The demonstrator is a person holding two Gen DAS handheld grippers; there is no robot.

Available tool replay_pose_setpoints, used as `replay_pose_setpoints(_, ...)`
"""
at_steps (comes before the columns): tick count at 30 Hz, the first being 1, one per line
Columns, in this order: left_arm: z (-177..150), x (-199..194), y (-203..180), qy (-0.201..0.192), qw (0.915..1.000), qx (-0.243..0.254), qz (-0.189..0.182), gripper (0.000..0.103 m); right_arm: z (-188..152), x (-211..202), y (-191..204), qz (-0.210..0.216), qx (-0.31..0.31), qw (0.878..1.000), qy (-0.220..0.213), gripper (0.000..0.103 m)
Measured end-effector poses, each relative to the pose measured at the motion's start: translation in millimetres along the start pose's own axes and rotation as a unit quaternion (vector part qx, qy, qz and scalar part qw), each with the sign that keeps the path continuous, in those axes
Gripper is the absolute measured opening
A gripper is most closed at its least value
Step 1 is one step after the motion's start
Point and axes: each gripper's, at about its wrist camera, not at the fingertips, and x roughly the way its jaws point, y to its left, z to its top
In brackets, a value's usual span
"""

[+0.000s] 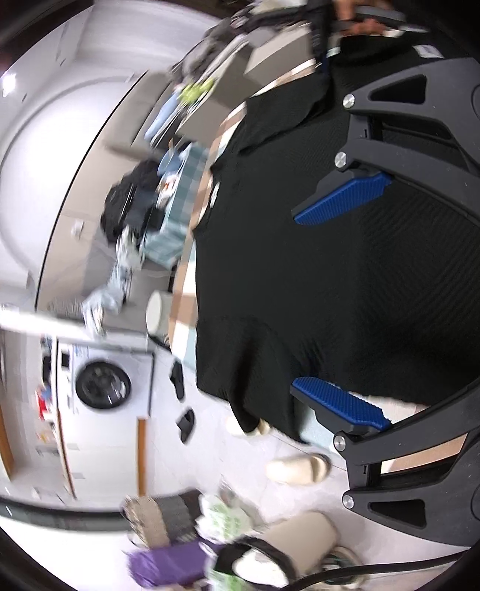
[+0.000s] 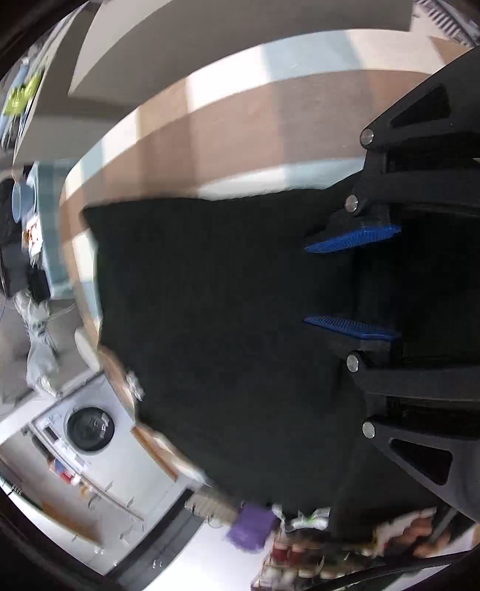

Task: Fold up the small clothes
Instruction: 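Grasp the sweater's other side edge with the left gripper and fold it inward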

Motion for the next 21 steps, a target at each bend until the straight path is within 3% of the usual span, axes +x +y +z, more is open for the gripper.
replay_pose_setpoints(4,6.6,9.7,42.4,0.012,0.9957,-0.087,0.031,0.084,-11.8,-26.6,1.6,0.029,0.015,0.999,-0.035,0.042)
replay_pose_setpoints(6,9.7,22.1,67.0,0.030,0.9895,-0.129,0.059,0.084,-16.3,-38.8,4.0,0.046,0.015,0.998,-0.051,0.044)
replay_pose_setpoints(9,11.0,44.5,104.2,0.064,0.9777,-0.187,0.071,0.084,-21.6,-55.8,8.0,0.065,0.022,0.995,-0.068,0.051)
replay_pose_setpoints(13,5.7,69.0,154.2,0.088,0.9511,-0.293,0.044,0.083,-30.8,-64.8,6.0,0.085,0.036,0.993,-0.071,0.051)
replay_pose_setpoints(16,-1.5,83.1,183.8,0.103,0.9243,-0.367,0.008,0.081,-25.3,-58.9,13.2,0.089,0.045,0.993,-0.067,0.051)
replay_pose_setpoints(21,-14.8,112.6,206.4,0.151,0.8908,-0.425,-0.057,0.081,-26.5,-53.5,10.4,0.087,0.054,0.993,-0.060,0.051)
